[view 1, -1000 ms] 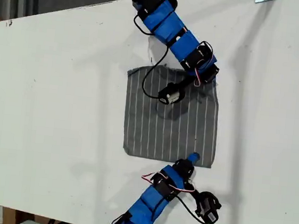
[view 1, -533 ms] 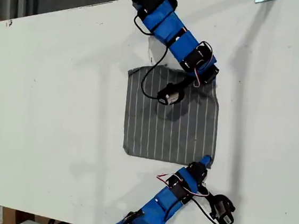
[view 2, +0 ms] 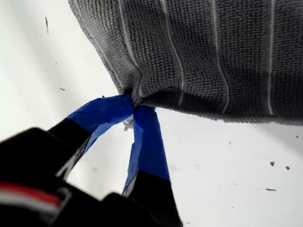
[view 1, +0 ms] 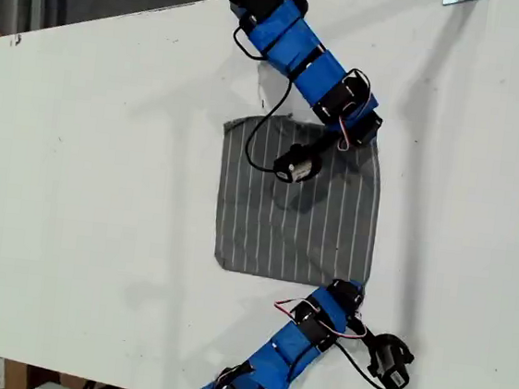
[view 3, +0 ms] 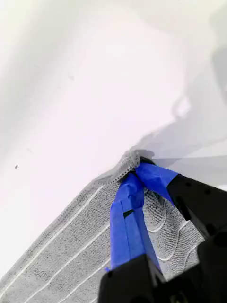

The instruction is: Grasp corners of a square towel and fold twice.

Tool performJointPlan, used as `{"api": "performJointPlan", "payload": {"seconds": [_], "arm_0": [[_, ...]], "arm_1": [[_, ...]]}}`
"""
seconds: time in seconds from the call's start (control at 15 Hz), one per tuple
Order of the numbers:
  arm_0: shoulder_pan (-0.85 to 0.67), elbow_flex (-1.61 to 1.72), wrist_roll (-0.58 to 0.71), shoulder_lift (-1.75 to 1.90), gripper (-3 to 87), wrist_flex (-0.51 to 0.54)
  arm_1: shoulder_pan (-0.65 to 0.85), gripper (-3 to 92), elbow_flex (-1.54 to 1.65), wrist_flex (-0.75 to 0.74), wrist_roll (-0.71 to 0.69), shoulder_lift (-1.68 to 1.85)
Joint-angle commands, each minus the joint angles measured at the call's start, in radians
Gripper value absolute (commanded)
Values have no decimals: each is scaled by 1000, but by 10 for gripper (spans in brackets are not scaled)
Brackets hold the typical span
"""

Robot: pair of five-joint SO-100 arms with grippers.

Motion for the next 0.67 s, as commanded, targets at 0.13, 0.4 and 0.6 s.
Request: {"api": "performJointPlan", "payload": {"seconds": [0.13,0.4,0.6], "arm_0": [[-12,-416,29,-87,-2,311],[-44,-465,94,8,-2,385],[-81,-474,204,132,-2,416]], "arm_1": [[-14,-1,-160,54,5,5],[-2,-1,-256,187,5,58],[31,-1,-262,288,138,126]]}}
